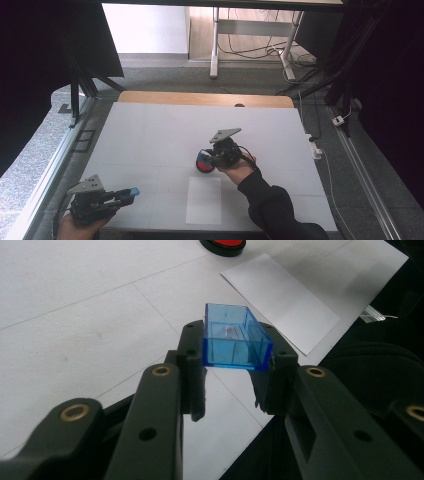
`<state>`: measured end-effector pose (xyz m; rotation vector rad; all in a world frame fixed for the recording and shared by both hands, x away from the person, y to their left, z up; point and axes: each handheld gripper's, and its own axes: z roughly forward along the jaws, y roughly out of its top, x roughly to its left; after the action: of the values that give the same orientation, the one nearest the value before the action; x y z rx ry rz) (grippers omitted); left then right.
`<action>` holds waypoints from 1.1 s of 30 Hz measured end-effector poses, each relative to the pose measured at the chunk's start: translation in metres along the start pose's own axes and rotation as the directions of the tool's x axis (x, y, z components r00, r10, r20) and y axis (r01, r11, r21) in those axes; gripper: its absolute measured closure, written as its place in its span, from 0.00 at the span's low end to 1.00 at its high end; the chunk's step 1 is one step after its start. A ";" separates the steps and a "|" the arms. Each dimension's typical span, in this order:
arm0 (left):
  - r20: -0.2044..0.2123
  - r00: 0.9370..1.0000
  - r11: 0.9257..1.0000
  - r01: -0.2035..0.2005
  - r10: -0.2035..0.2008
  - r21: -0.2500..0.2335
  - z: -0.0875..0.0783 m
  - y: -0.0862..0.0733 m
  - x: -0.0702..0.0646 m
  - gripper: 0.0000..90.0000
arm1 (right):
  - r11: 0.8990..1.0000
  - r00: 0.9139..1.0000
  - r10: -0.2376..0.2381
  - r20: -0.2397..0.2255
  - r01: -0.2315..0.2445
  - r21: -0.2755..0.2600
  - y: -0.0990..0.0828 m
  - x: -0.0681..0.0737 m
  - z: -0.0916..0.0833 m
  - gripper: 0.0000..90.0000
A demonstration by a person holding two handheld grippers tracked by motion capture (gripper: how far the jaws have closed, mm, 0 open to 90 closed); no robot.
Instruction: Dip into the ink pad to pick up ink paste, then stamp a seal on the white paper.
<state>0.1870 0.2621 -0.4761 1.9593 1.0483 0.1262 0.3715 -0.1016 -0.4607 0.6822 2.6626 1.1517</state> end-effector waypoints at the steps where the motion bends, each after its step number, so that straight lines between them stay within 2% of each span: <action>1: 0.000 1.000 1.000 0.000 0.000 -0.001 0.000 0.000 0.000 0.76 | 1.000 1.000 -0.007 -0.001 0.007 -0.004 0.000 0.000 -0.001 0.79; 11: 0.002 1.000 1.000 0.000 0.000 0.000 0.000 0.000 0.000 0.76 | 1.000 0.999 -0.025 -0.026 0.025 -0.007 0.000 0.007 -0.009 0.79; 21: 0.003 1.000 1.000 0.000 0.000 0.001 0.000 0.000 0.000 0.76 | 0.998 0.997 -0.065 -0.043 0.064 -0.015 0.002 0.017 -0.015 0.79; 33: 0.005 1.000 1.000 0.001 -0.001 -0.002 -0.001 -0.001 0.000 0.76 | 0.998 0.997 -0.054 -0.059 0.051 -0.046 0.001 0.023 -0.026 0.79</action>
<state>0.1864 0.2628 -0.4761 1.9569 1.0454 0.1219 0.3429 -0.1070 -0.4415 0.5757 2.6785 1.2320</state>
